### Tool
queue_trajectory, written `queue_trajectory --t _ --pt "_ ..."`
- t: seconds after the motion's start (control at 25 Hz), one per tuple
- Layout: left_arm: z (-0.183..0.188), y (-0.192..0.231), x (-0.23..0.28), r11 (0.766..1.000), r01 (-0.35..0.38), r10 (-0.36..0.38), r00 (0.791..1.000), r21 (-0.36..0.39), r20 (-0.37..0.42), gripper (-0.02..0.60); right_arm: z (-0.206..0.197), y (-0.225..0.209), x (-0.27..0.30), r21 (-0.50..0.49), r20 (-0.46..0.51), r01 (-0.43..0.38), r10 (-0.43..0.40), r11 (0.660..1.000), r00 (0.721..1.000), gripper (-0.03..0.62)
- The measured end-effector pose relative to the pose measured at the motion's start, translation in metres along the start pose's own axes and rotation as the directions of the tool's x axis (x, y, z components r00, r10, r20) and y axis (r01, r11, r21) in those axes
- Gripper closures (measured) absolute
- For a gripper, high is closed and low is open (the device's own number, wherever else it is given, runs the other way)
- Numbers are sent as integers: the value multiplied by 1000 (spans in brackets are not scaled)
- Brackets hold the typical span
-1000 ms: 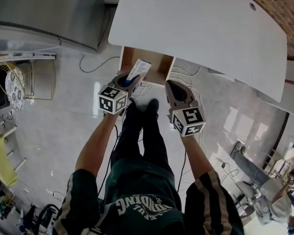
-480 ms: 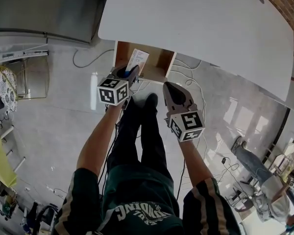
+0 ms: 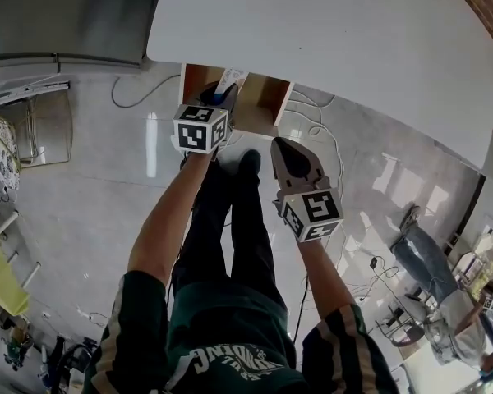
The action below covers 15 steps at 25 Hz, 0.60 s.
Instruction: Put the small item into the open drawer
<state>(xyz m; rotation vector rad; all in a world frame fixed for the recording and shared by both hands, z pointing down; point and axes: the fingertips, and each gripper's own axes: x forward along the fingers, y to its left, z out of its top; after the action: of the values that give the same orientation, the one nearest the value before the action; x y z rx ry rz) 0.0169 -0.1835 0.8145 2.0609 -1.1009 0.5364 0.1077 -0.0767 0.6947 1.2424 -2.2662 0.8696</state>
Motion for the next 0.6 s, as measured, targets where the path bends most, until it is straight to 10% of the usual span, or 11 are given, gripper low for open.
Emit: queue_trajectory --t 0.6 --pt "-1 10 58 997 -54 56 997 -58 46 494 -19 -14 9 27 -17 13 -13 1000 1000 569"
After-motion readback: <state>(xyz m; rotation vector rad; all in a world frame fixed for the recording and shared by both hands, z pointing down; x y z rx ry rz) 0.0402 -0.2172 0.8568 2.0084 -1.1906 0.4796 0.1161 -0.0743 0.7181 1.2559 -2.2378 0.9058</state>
